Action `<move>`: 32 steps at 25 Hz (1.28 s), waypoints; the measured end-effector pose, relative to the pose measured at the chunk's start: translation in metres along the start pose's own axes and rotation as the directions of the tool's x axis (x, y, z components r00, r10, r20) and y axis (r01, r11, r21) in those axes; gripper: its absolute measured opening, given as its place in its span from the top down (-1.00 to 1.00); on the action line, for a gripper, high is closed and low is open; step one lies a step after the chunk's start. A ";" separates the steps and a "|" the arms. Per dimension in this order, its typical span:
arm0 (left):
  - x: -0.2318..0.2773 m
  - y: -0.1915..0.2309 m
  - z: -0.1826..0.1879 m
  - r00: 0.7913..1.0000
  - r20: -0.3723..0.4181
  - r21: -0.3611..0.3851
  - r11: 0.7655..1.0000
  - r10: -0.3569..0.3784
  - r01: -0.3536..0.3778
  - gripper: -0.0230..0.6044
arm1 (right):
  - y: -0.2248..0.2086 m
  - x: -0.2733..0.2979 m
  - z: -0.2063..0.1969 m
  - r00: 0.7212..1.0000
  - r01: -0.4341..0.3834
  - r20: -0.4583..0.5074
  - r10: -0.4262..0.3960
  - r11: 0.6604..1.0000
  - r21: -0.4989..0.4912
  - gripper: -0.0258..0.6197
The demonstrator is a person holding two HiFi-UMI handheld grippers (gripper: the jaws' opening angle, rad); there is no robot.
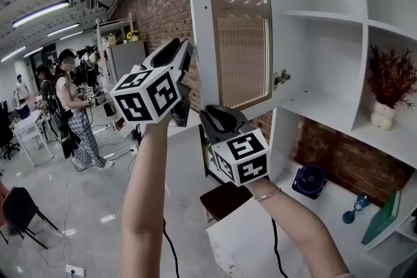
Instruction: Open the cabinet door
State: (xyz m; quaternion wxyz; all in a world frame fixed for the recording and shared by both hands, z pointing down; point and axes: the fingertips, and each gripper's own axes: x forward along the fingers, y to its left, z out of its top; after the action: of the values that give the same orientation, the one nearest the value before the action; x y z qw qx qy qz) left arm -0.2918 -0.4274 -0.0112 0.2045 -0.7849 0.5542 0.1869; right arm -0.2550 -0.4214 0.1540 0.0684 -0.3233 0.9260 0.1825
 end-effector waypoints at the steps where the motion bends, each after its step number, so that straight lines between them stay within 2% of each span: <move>1: -0.002 0.000 -0.003 1.000 -0.004 -0.002 1.000 0.002 -0.002 0.63 | 0.000 -0.001 0.000 1.000 -0.001 0.001 0.001 1.000 0.000 0.74; 14: -0.043 -0.008 -0.032 0.996 -0.055 -0.002 0.997 0.071 -0.071 0.73 | 0.007 -0.036 0.011 0.999 -0.024 0.029 0.023 0.999 0.024 0.75; 20: -0.067 -0.024 -0.047 0.993 -0.074 0.029 0.995 0.095 -0.093 0.78 | -0.003 -0.064 0.016 0.999 -0.005 0.037 0.004 1.000 0.030 0.75; 32: -0.121 -0.071 -0.106 0.987 -0.142 -0.054 0.995 0.079 -0.088 0.88 | -0.014 -0.123 -0.002 0.998 0.057 -0.001 -0.057 0.997 0.048 0.77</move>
State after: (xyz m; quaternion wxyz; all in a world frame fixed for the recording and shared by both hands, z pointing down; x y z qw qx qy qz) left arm -0.2560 -0.3662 0.1498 0.1335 -0.7779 0.5937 0.1568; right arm -0.1504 -0.3613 0.1817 0.0815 -0.3477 0.9206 0.1581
